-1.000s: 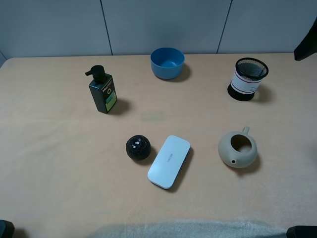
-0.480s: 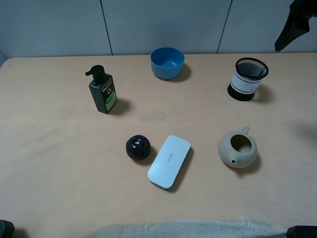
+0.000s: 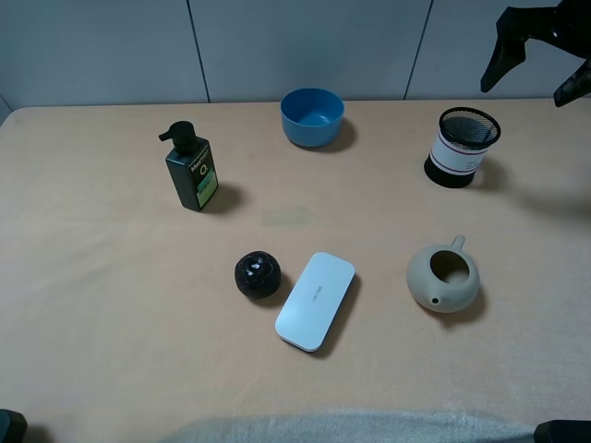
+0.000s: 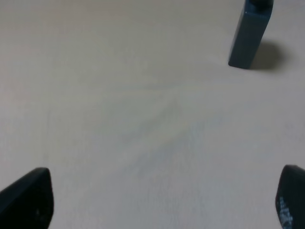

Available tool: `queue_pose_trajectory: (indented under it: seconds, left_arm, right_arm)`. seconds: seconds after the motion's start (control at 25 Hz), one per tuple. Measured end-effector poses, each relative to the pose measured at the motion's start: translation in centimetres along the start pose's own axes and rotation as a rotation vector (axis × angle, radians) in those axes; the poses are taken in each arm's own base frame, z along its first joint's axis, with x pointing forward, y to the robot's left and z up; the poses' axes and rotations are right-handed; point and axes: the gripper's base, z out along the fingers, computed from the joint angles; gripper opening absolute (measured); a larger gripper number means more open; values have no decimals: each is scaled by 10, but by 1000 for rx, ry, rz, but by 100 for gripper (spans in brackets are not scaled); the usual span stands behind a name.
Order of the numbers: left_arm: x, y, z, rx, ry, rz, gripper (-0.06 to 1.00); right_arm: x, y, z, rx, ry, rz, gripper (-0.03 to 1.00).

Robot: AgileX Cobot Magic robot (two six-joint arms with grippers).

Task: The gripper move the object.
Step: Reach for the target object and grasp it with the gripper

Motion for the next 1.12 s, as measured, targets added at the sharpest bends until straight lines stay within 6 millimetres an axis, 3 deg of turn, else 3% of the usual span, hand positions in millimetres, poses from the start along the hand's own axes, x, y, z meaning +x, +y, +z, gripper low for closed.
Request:
queue_pose_trajectory:
  seconds: [0.44,1.12]
  left_arm:
    - [0,0,0,0,0,0,94]
    - [0,0,0,0,0,0,94]
  right_arm:
    - [-25,-10,52,56,37,-15,69]
    - [-24,-25,123,106,118,-14,69]
